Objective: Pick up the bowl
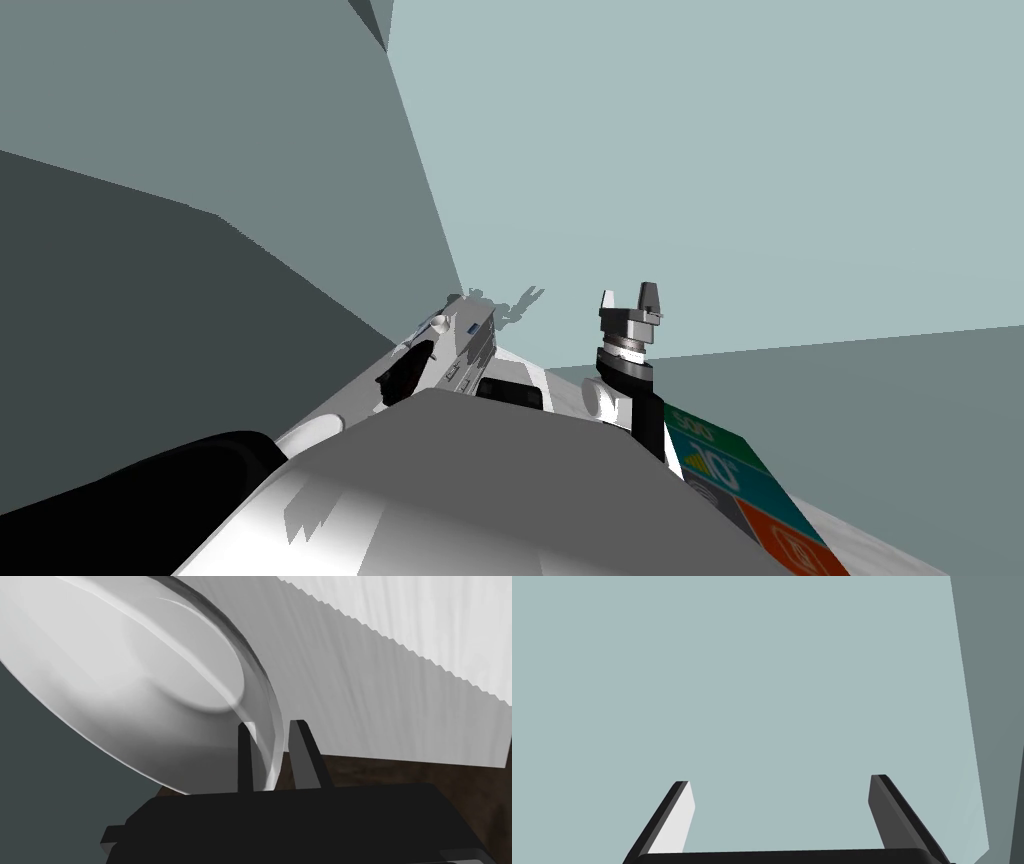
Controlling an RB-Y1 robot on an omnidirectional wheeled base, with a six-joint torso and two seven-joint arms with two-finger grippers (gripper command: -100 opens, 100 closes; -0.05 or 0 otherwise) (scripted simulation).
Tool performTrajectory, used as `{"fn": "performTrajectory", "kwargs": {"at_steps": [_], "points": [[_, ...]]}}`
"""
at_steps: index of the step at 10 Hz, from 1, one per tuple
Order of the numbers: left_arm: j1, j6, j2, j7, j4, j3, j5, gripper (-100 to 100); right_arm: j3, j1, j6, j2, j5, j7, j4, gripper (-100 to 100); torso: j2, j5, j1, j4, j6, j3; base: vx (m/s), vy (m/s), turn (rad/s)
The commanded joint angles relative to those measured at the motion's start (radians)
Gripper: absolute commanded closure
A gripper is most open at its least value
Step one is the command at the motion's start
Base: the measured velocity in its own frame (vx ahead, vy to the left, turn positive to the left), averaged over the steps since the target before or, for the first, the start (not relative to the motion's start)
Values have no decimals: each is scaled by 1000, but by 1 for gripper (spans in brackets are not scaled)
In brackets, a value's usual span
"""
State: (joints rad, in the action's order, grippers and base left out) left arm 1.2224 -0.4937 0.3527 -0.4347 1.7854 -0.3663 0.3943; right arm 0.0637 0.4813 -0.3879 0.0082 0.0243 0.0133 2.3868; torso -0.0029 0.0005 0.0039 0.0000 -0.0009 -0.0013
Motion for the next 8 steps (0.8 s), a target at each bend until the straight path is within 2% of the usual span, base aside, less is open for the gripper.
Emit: {"fn": "performTrajectory", "kwargs": {"at_steps": [1, 3, 4, 5, 6, 7, 8], "points": [[0, 0, 0, 0, 0, 0, 0, 100, 0, 0, 0, 0, 0, 0, 0, 0, 0, 0, 0, 0, 0, 0, 0, 0, 0], [-1, 0, 0, -1, 0, 0, 0, 100, 0, 0, 0, 0, 0, 0, 0, 0, 0, 0, -1, 0, -1, 0, 0, 0, 0], [-1, 0, 0, -1, 0, 0, 0, 0, 0, 0, 0, 0, 0, 0, 0, 0, 0, -1, -1, 0, -1, 0, 0, 0, 0], [24, -8, 5, -5, 29, -2, 7, 100, 0, 0, 0, 0, 0, 0, 0, 0, 0, -1, -1, 0, -1, 0, 2, -14, -2], [36, -14, 7, -9, 45, -4, 11, 100, 0, 0, 0, 0, 0, 0, 0, 0, 0, -2, -3, 0, 0, 0, 0, -19, 1], [28, -11, 5, -7, 37, -3, 8, 100, 0, 0, 0, 0, 0, 0, 0, 0, 0, -2, -4, 0, -1, 0, -1, -8, 3], [29, -13, 5, -8, 39, -3, 9, 0, 0, 0, 0, 0, 0, 0, 0, 0, 0, -2, -3, 0, 0, 0, 0, 0, 0]]}}
